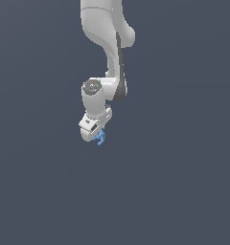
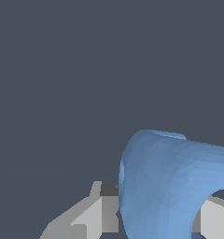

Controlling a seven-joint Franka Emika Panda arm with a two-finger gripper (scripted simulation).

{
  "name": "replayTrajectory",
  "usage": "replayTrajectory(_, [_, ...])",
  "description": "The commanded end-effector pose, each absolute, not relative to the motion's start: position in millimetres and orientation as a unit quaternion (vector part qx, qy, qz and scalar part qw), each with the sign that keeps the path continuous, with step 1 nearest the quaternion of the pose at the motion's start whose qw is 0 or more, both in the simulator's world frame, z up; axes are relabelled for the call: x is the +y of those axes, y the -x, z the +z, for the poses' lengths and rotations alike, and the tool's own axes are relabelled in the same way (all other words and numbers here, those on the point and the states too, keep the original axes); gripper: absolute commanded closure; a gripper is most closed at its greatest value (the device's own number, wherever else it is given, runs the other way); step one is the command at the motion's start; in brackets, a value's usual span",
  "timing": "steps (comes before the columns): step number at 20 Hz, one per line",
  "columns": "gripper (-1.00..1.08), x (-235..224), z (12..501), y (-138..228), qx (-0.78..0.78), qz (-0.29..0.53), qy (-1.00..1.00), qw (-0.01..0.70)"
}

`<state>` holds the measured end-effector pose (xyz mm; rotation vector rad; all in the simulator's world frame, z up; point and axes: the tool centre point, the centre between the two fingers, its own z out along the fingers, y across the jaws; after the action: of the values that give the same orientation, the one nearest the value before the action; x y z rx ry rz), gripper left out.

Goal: Pick up the object and move it to a goal position.

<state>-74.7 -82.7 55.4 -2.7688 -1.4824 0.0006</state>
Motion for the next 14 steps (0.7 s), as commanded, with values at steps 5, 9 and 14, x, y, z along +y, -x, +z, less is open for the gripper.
replayTrajectory(5, [1.08,-83.5,54.9,74.4,-0.471,0.000,0.882,0.000])
replayTrajectory(9, [1.08,-83.5,54.9,74.5,-0.471,0.000,0.882,0.000])
replayTrajectory(14, [1.08,-79.2,60.3,75.8,-0.471,0.000,0.882,0.000])
